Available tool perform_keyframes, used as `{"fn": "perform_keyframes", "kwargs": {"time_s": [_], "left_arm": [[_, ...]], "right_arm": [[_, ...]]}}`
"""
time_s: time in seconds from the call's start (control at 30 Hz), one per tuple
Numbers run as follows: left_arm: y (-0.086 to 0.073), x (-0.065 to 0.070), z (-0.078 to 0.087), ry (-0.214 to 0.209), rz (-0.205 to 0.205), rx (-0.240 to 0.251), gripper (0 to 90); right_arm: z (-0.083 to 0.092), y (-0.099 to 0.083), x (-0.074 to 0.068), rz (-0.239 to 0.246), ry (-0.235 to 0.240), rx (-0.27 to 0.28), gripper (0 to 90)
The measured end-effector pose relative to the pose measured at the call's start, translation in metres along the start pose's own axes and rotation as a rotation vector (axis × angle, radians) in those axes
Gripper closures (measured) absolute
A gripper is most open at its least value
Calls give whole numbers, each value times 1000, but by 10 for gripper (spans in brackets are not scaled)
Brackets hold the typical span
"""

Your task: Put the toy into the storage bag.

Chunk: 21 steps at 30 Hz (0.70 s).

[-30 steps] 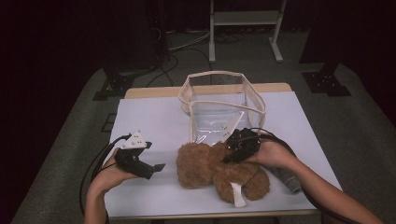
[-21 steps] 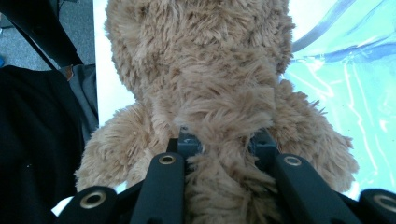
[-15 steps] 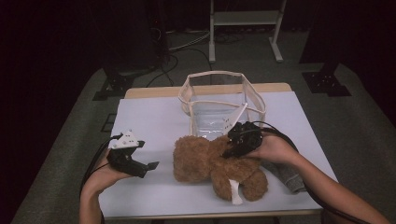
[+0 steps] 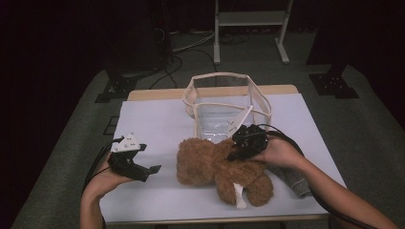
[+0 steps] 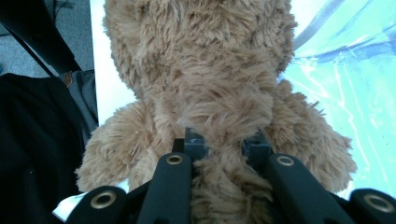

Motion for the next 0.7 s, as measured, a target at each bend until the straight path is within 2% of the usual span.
{"fn": "perform_keyframes", "kwargs": {"time_s": [0.3,0.7], "left_arm": [[-1,-2,2,2,5,0,53],[-1,-3,3,1,3,1,53]], "right_arm": [[9,9,-3,2,4,29,768],[38,32,-1,26,-21,47,765]]}}
Point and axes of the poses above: each handheld gripper's, and its own axes: z roughly backward along the jaws, y roughly out of its top, x roughly to its right, the point moved 9 cm from there along -z, roughly forward along the jaws, and after that the axes turned 11 degrees about z, right-handed, at the moved point
